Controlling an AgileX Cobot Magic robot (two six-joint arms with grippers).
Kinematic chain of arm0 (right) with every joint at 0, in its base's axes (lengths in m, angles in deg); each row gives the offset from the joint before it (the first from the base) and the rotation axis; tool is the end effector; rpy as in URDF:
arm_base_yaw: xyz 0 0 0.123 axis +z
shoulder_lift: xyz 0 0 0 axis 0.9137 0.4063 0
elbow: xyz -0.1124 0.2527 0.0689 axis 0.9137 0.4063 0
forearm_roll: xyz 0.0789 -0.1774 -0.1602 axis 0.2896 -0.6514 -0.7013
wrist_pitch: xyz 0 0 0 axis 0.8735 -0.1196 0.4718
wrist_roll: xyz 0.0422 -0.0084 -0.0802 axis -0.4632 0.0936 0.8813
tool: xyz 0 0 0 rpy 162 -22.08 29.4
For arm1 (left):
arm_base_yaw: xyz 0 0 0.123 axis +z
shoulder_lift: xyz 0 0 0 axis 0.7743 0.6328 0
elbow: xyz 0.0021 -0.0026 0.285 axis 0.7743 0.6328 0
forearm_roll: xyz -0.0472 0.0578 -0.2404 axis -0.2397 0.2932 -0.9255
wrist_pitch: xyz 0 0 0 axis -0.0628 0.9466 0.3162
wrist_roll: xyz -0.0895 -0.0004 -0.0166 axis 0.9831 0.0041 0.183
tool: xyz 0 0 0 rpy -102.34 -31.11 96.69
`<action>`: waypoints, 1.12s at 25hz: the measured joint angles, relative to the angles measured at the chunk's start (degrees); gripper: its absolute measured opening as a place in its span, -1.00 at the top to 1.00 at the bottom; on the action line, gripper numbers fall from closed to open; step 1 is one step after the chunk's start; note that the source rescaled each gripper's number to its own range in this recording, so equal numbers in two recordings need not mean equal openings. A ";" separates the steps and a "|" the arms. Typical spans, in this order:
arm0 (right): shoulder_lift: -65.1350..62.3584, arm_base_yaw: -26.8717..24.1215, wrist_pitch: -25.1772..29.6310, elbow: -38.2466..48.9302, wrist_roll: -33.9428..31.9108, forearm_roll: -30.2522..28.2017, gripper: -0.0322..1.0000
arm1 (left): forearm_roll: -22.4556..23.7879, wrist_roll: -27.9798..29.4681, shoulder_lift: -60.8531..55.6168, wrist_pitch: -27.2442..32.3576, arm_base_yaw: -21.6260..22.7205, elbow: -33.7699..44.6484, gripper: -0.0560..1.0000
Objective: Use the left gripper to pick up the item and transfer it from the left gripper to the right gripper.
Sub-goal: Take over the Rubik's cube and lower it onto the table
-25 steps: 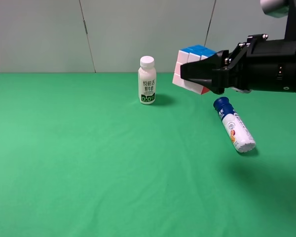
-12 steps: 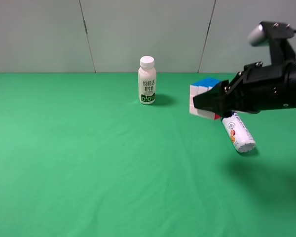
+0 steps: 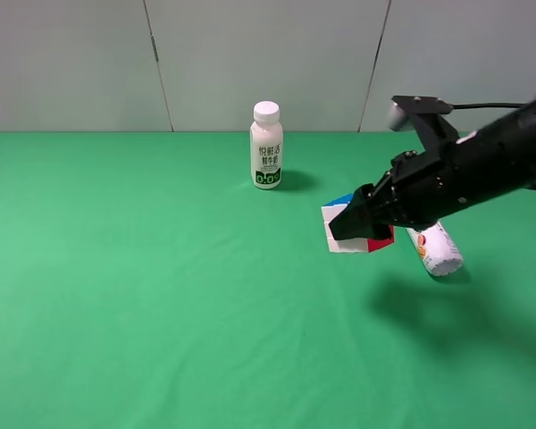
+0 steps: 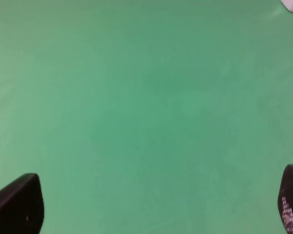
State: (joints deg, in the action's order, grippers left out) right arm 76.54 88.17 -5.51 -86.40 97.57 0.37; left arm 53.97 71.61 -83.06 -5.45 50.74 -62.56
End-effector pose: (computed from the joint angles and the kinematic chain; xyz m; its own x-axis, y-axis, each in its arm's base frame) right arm 0.2355 0.1288 0.2106 -0.7484 -0.3740 -0.5478 -0.5716 0.7825 0.2467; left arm -0.0044 -0.0037 0.2752 -0.4555 0.0725 -0.8873 0.0689 0.9966 0.0460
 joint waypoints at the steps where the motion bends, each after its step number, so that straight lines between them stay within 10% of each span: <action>1: 0.00 0.00 0.00 0.00 0.00 0.00 0.94 | 0.00 0.00 0.00 0.00 0.00 0.00 -0.80; 12: 12.25 0.00 7.47 -14.68 -21.96 -26.80 0.94 | 0.00 0.00 0.00 0.00 0.00 0.00 -0.80; 28: 29.21 0.00 19.09 -31.11 -29.23 -34.56 0.94 | 0.00 -0.05 0.00 0.00 0.00 0.00 -0.80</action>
State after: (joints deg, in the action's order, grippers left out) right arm 105.75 88.17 13.58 -117.50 68.34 -34.19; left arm 53.97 71.55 -83.06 -5.45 50.74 -62.56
